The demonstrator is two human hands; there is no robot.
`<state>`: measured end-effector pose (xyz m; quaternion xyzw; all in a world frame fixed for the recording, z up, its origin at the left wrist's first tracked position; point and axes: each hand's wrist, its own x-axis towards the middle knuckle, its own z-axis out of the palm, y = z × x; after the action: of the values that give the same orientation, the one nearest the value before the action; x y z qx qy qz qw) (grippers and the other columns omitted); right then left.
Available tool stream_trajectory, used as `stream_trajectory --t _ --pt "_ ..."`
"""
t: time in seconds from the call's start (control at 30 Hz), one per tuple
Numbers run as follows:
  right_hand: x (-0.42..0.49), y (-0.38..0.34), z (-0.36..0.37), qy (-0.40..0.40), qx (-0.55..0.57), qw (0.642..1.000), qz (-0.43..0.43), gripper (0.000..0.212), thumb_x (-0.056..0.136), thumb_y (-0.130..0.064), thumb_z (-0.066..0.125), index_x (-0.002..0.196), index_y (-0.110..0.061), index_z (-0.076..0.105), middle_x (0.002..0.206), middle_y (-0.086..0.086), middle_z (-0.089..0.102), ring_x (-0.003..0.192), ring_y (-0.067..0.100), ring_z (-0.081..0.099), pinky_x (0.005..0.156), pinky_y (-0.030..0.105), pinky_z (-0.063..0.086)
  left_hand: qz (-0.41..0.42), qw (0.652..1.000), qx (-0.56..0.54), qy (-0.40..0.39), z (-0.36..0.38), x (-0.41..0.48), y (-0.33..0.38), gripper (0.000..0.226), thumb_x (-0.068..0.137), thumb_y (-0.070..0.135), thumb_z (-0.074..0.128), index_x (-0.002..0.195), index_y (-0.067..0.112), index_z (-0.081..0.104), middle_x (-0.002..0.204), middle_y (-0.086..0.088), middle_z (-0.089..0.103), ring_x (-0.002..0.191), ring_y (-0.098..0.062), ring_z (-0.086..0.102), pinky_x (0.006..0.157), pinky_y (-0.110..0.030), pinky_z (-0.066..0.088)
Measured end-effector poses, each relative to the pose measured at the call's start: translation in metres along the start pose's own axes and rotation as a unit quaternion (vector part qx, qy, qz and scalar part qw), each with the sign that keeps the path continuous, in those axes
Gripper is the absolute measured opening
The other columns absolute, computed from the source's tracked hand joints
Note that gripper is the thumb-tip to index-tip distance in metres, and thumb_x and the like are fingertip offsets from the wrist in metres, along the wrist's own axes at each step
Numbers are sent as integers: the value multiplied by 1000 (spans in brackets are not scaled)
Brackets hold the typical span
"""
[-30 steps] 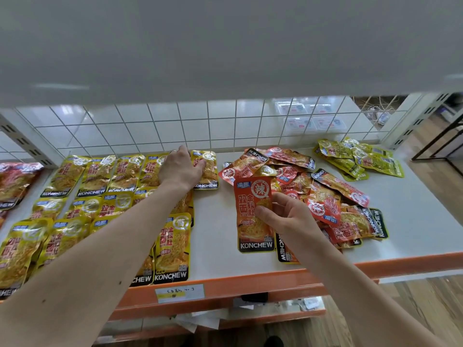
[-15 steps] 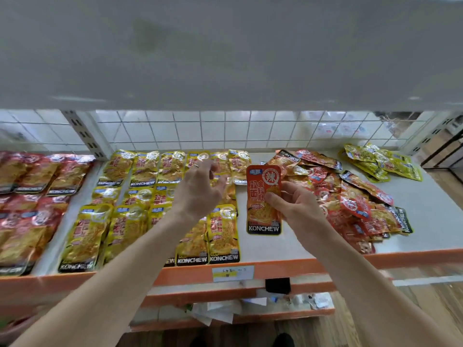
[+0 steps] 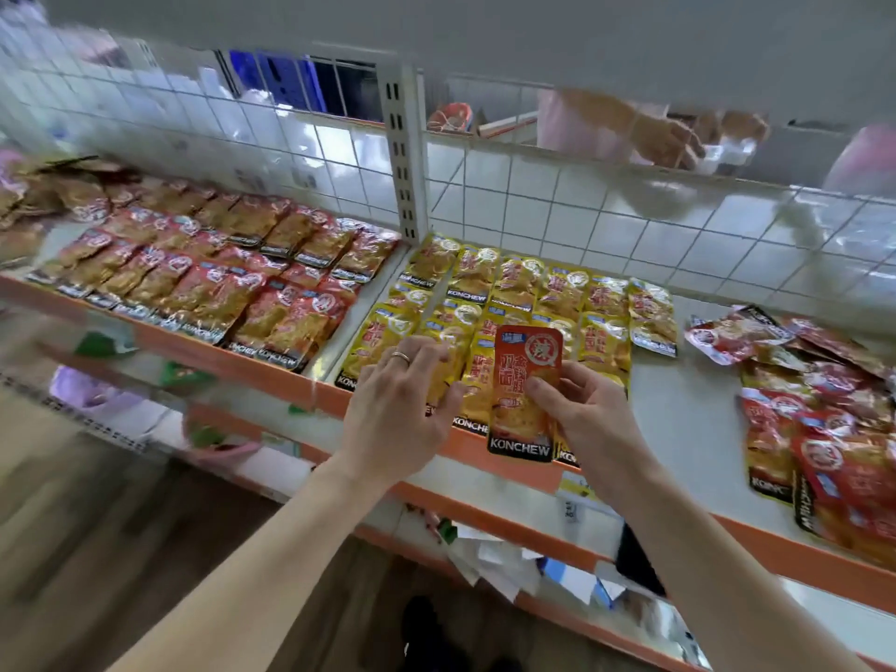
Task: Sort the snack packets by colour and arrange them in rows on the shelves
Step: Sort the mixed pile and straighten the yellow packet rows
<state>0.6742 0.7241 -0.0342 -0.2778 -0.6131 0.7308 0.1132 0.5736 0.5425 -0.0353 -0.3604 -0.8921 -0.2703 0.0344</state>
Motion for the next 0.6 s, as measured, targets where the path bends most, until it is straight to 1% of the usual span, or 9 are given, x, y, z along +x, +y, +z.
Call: stream_trajectory --t 0.07,0.2,0.3,0.4,0.43,0.5,0.53,0.6 --pt "-3 2 15 -17 7 1000 6 25 90 -10 69 115 -10 67 103 7 76 97 25 73 86 44 58 -25 1000 12 8 -10 -16 -11 46 94 48 42 117 13 60 123 0 60 108 -23 63 86 -39 46" --pt "-11 0 42 -31 4 999 12 26 89 -13 71 114 -14 67 100 4 76 92 22 74 84 42 59 -57 998 15 30 -30 -34 -31 46 96 52 38 121 18 57 131 4 57 118 -19 59 93 -37 40" --pt "-12 -6 66 -45 -10 999 7 22 89 -13 71 111 -13 68 99 5 76 91 25 74 83 44 59 -62 997 9 49 -46 -39 -49 46 95 52 38 123 19 56 130 5 55 116 -18 57 91 -34 37" --pt "-9 -8 97 -45 -30 999 -4 22 89 -14 71 110 -12 69 98 5 77 91 23 74 82 40 60 -59 997 0 55 -62 -43 -75 47 97 52 36 123 18 55 130 4 55 116 -18 57 94 -41 44" --pt "-9 -8 110 -44 -33 998 -6 21 88 -13 72 110 -13 69 97 4 77 90 22 74 81 39 59 -60 997 -6 54 -68 -45 -87 48 97 53 35 124 19 55 131 5 54 117 -17 56 96 -40 43" --pt "-7 -7 137 -30 -42 999 -12 18 88 -13 72 105 -16 70 94 1 77 89 19 74 80 37 59 -62 997 -18 45 -82 -49 -111 52 97 55 30 127 20 54 133 6 52 119 -16 54 96 -32 36" --pt "-6 -6 153 -21 -48 999 -15 17 87 -13 73 103 -17 70 92 -1 77 88 17 74 79 36 59 -60 997 -18 43 -90 -51 -125 53 97 55 29 128 20 53 135 7 52 121 -16 53 95 -31 33" --pt "-4 -2 187 -7 -55 998 -13 16 87 -14 74 101 -19 70 92 -2 77 89 17 74 82 37 58 -59 997 -9 40 -110 -54 -155 55 97 55 27 129 20 54 136 6 51 123 -19 53 95 -35 35"
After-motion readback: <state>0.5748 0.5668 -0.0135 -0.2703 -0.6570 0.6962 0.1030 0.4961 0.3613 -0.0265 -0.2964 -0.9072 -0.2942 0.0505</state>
